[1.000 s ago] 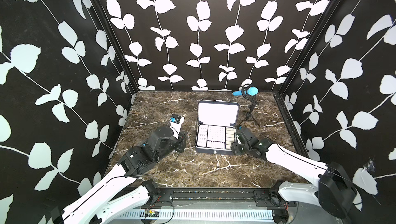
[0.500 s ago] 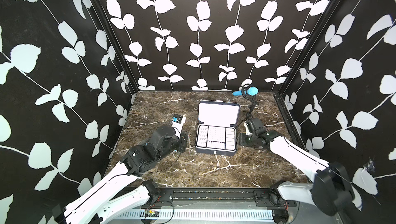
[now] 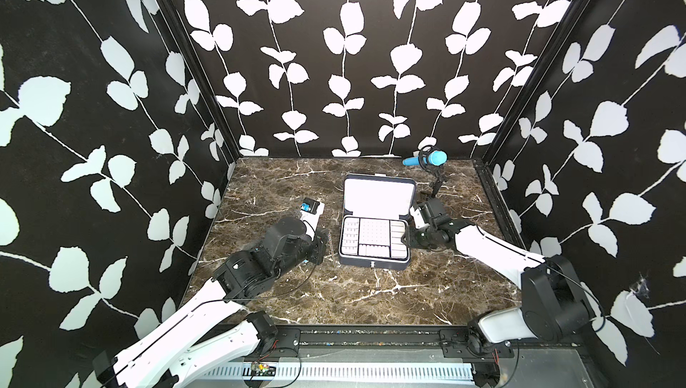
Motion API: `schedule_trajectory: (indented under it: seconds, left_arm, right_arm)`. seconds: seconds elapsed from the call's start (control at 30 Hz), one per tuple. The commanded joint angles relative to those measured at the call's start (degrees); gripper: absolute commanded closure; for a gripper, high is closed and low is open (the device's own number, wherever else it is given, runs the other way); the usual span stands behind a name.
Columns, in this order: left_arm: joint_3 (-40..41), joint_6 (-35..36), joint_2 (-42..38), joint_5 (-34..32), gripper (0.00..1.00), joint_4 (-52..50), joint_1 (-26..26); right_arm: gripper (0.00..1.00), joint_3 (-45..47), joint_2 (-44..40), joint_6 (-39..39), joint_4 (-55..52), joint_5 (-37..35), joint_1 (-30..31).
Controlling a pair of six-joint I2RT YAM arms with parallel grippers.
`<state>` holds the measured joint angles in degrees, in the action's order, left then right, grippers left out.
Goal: Put jewelry chain into jewelry box
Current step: Move the jewelry box to the center of the board.
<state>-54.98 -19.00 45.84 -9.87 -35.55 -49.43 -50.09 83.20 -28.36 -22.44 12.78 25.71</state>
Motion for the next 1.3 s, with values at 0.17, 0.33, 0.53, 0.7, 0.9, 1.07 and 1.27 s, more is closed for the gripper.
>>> schedule_trajectory:
  seconds: [0.17,0.33,0.53,0.7,0.9,1.07,1.27]
  left_arm:
    - [0.9,0.8,-1.0,0.5,1.00,1.2,-0.1]
    - [0.8,1.3,-1.3,0.4,1.00,0.6,-0.1]
    - [0.9,1.8,-1.6,0.3,1.00,0.4,-0.1]
    - [1.0,2.0,-1.5,0.3,1.00,0.6,-0.1]
    - [1.3,2.1,-1.5,0.8,1.00,0.7,-0.1]
    - [1.1,2.3,-1.7,0.7,1.00,0.0,-0.1]
    - [0.3,2.8,-1.7,-0.1,1.00,-0.8,-0.1]
  right_arm:
    - [0.81,-1.9,2.5,6.8,-4.2,2.0,-0.2]
    - [0.83,-2.6,3.3,8.0,-4.6,2.7,-0.2]
    - [0.84,-3.9,4.5,9.3,-5.0,3.7,1.1]
    - [0.84,-6.2,6.2,10.2,-5.7,3.7,2.1]
    - [0.83,-9.6,9.3,11.1,-6.7,3.7,2.5]
    - [0.72,-9.8,9.0,10.4,-7.8,2.2,2.7]
    - [0.39,-12.3,-0.6,5.1,-10.1,-4.2,2.7]
